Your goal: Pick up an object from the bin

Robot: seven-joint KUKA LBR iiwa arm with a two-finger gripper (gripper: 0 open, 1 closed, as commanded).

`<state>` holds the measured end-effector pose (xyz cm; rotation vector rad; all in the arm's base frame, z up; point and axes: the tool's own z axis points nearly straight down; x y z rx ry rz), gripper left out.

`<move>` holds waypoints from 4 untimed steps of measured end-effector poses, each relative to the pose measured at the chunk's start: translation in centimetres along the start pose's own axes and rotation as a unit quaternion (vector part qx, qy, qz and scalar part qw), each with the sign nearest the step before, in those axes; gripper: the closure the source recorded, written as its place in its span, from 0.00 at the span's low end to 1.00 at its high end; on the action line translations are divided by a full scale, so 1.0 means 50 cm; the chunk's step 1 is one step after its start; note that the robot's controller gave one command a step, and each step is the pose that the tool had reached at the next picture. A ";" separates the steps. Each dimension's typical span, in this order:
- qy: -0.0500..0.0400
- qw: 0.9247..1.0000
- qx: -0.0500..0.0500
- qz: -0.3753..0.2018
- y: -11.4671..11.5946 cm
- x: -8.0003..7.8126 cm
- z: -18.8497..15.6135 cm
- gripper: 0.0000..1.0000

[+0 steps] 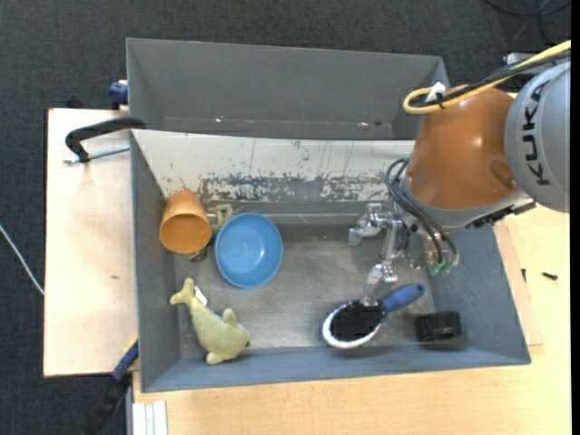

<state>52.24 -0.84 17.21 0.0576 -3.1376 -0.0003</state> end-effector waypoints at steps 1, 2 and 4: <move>-0.008 0.999 0.000 -0.034 -0.009 0.032 0.161 0.00; 0.007 0.999 -0.001 -0.035 -0.009 0.044 0.164 1.00; -0.009 0.939 0.003 -0.344 -0.036 -0.032 -0.343 1.00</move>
Offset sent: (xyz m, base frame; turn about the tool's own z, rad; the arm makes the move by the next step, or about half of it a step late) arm -0.0249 -0.0070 -0.1021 -0.0711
